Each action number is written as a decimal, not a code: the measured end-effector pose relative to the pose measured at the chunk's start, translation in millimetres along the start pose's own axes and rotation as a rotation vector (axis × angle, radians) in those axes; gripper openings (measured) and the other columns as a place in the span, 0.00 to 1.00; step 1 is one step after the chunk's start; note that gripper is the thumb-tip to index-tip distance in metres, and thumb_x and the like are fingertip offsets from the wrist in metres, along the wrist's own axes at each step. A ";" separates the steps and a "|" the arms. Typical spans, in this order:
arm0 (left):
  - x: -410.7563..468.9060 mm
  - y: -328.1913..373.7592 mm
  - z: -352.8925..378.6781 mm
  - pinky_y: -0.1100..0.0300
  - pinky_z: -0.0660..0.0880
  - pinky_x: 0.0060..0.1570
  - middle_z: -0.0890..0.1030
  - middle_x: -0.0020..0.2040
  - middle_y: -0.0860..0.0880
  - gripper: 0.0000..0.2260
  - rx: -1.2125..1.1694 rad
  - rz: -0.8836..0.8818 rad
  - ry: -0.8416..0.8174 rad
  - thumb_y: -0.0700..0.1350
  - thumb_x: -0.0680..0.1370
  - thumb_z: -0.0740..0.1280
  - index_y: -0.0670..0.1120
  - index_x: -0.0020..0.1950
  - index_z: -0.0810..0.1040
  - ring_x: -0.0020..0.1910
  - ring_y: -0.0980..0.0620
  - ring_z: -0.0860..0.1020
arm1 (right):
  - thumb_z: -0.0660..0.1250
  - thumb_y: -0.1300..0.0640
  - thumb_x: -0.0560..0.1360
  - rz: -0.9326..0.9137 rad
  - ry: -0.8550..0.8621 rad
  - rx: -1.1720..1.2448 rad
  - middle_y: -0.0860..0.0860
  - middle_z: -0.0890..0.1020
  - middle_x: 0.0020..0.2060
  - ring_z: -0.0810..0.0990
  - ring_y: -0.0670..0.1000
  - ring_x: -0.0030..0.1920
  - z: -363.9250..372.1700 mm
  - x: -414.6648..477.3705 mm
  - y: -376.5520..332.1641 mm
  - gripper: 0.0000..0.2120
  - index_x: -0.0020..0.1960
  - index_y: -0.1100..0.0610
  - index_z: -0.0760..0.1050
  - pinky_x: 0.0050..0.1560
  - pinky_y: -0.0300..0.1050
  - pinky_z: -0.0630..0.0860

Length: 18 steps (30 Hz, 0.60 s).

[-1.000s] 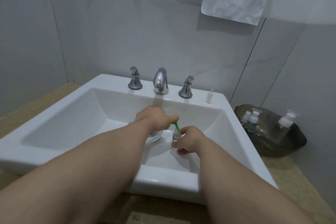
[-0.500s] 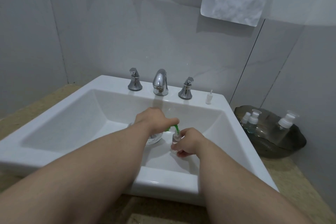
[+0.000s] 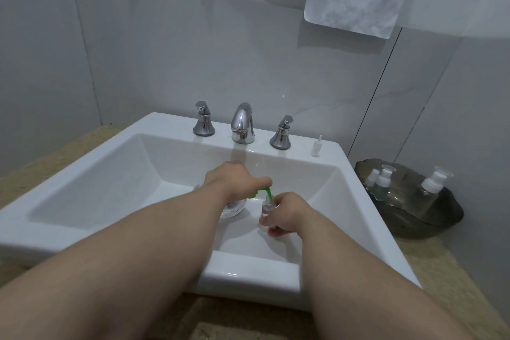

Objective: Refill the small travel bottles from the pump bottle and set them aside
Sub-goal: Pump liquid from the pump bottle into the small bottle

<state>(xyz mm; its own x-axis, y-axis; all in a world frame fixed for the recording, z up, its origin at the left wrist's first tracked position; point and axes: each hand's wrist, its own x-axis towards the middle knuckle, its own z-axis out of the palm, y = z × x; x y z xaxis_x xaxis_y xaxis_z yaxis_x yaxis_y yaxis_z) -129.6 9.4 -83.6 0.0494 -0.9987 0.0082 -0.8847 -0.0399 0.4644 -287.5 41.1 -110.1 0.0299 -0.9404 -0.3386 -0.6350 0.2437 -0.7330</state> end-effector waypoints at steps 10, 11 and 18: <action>-1.3 2.5 -1.6 0.58 0.70 0.39 0.79 0.38 0.52 0.20 -0.008 0.015 -0.005 0.64 0.71 0.65 0.48 0.38 0.81 0.38 0.52 0.77 | 0.77 0.65 0.73 0.000 -0.019 -0.017 0.56 0.82 0.40 0.84 0.59 0.37 0.6 -1.9 -1.4 0.10 0.51 0.59 0.77 0.54 0.59 0.85; -1.5 2.2 -1.7 0.58 0.70 0.39 0.79 0.38 0.52 0.20 -0.006 0.018 -0.007 0.64 0.71 0.65 0.48 0.38 0.81 0.38 0.52 0.77 | 0.77 0.65 0.73 -0.001 -0.021 -0.015 0.56 0.82 0.39 0.84 0.58 0.37 0.8 -2.0 -1.3 0.10 0.51 0.59 0.77 0.54 0.59 0.85; -0.4 1.2 -0.7 0.57 0.69 0.40 0.78 0.40 0.50 0.20 0.018 0.034 0.000 0.65 0.72 0.64 0.48 0.37 0.76 0.43 0.47 0.78 | 0.76 0.66 0.74 -0.008 -0.039 -0.004 0.58 0.81 0.42 0.83 0.59 0.38 0.5 -5.3 -1.8 0.10 0.51 0.59 0.78 0.54 0.57 0.85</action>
<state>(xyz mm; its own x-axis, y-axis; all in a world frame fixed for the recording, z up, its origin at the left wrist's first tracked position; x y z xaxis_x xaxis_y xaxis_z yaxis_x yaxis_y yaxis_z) -130.3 9.8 -82.5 0.0192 -0.9995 0.0233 -0.8939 -0.0068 0.4482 -286.1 45.7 -107.2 0.0647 -0.9324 -0.3556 -0.6378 0.2355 -0.7333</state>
